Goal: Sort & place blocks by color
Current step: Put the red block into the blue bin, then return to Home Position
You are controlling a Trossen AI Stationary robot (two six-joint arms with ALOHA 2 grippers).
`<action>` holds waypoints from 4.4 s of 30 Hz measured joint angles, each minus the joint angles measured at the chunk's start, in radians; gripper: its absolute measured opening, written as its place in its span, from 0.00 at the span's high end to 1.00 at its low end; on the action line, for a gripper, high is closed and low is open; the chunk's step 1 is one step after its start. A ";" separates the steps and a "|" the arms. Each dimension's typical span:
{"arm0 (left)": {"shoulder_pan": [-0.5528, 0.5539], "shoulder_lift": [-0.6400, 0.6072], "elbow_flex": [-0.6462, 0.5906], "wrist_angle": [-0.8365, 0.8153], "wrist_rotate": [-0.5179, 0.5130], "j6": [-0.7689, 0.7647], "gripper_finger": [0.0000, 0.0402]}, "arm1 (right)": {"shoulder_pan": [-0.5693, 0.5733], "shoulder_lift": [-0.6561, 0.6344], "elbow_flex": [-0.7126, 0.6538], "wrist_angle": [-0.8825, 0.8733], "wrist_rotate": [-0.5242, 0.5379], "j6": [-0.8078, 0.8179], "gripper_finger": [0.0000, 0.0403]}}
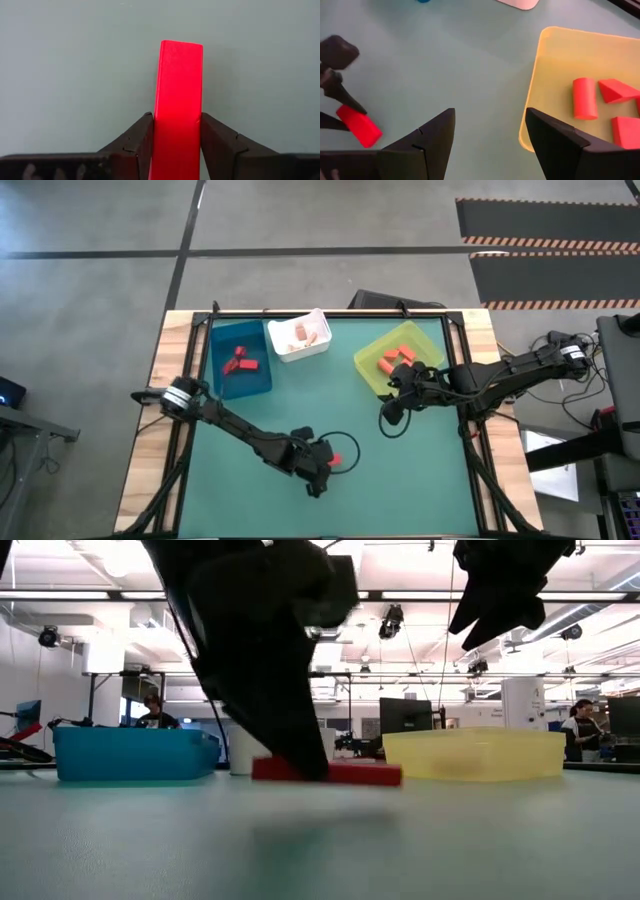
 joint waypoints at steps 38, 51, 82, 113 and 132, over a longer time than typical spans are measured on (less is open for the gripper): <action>0.740 -0.961 -0.730 -0.452 -0.040 -0.373 0.65 | -0.007 0.000 0.000 0.000 0.085 0.193 0.42; 0.752 -0.818 -0.731 -0.452 -0.032 -0.421 0.65 | -0.007 0.000 0.000 0.000 0.087 0.201 0.42; 0.615 -0.937 -0.668 -0.391 0.047 -0.238 0.50 | -0.006 0.000 0.000 0.160 0.088 -0.031 0.42; -0.004 -1.716 -1.087 0.029 -0.226 -0.021 1.00 | -0.300 -0.258 -0.319 0.789 -0.107 -0.540 0.70; -0.004 -1.994 -1.135 0.242 -0.172 0.423 1.00 | -0.265 -0.515 -0.468 0.823 -0.349 -0.770 0.84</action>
